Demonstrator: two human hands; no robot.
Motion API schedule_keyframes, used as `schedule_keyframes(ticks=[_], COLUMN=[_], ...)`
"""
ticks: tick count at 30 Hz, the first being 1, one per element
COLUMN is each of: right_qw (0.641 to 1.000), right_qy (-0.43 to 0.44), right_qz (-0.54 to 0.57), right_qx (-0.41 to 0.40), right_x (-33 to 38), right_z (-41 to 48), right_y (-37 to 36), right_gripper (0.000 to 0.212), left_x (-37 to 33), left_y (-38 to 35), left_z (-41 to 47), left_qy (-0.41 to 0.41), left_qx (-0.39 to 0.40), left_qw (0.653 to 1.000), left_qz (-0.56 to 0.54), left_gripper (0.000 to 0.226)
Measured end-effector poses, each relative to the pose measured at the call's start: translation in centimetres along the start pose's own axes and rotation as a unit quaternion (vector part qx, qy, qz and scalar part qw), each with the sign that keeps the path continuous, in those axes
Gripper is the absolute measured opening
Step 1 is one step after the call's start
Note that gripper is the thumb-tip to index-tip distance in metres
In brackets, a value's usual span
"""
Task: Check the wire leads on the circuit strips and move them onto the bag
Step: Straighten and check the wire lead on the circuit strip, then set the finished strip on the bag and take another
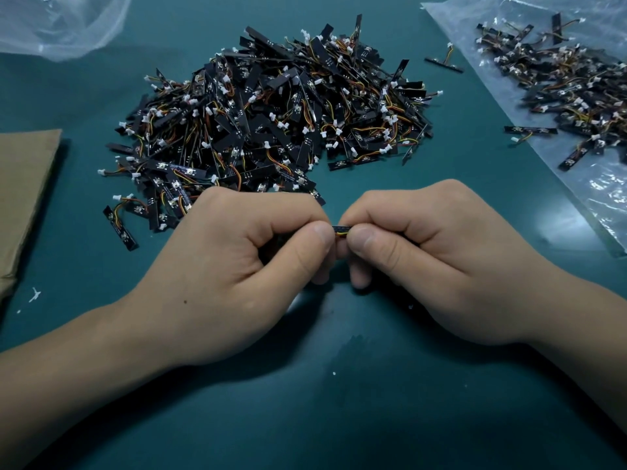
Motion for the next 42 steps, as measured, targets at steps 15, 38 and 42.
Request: schedule_keyframes(ticks=[15,38,42], right_qw=[1.000,0.996,0.994], right_qy=[-0.004,-0.039,-0.036], right_qz=[0.026,0.084,0.099], right_qx=[-0.008,-0.012,-0.021], right_x=[0.21,-0.30,-0.16], right_z=[-0.04,0.07,0.04], right_y=[0.17,0.63,0.61], right_gripper=[0.023,0.028,0.028], left_x=[-0.28,-0.69,0.09], left_y=[-0.05,0.08,-0.04], left_z=[0.07,0.37,0.24], left_qy=[0.002,-0.012,0.024], left_qx=[0.017,0.025,0.026], left_qw=[1.000,1.000,0.995], left_qz=[-0.019,0.014,-0.090], left_gripper=[0.013,0.021,0.018])
Point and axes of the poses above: each hand's wrist, its own z-axis towards the middle knuckle, its own y-axis out of the back of the hand, x = y × z, the point moved 8 cm from there along z, towards the middle knuckle, and after that the axes turned 6 degrees about z, right-handed, at the moved point
